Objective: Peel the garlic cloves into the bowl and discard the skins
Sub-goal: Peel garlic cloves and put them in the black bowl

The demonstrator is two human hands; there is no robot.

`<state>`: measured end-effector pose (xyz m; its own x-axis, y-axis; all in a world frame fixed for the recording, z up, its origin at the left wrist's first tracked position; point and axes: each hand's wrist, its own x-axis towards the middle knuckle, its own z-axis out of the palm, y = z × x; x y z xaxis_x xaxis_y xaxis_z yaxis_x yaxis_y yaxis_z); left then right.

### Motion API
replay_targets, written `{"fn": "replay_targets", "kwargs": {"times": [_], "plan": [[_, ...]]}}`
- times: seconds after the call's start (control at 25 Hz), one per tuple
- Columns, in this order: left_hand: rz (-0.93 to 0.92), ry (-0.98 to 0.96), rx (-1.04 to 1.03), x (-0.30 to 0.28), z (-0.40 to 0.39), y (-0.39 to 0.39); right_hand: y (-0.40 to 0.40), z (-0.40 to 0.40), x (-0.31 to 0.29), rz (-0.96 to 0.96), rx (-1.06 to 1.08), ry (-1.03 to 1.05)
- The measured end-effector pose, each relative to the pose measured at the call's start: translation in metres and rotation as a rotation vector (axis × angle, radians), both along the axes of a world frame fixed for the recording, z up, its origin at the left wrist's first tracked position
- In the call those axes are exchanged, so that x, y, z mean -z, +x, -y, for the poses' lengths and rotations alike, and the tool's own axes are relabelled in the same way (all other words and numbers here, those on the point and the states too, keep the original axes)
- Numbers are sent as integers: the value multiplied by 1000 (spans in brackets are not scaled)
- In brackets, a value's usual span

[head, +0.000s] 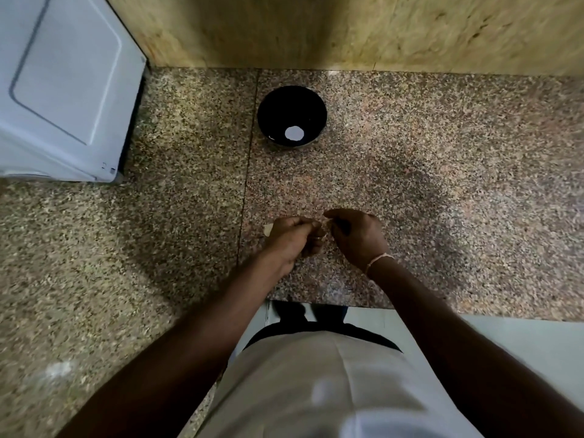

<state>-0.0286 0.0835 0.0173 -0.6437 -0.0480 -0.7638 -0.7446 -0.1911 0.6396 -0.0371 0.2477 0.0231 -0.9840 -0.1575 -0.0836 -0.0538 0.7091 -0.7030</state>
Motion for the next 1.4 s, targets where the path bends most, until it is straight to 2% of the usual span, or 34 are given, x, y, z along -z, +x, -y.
{"fn": "replay_targets", "kwargs": {"times": [0.28,0.48,0.88,1.12,1.4], "plan": [[28,-229,52,20,-12,7,-11,5,18,-26,-98,156],[33,-380,32,33,-16,4,-15,4,24,-31,-100,149],[40,-537,-3,39,-24,0,-17,-5,30,-100,-139,45],[64,-385,-95,35,-25,-2,-22,-8,32,-131,-168,2],[44,-368,-139,33,-29,0,-27,-12,33,-178,-246,23]]}}
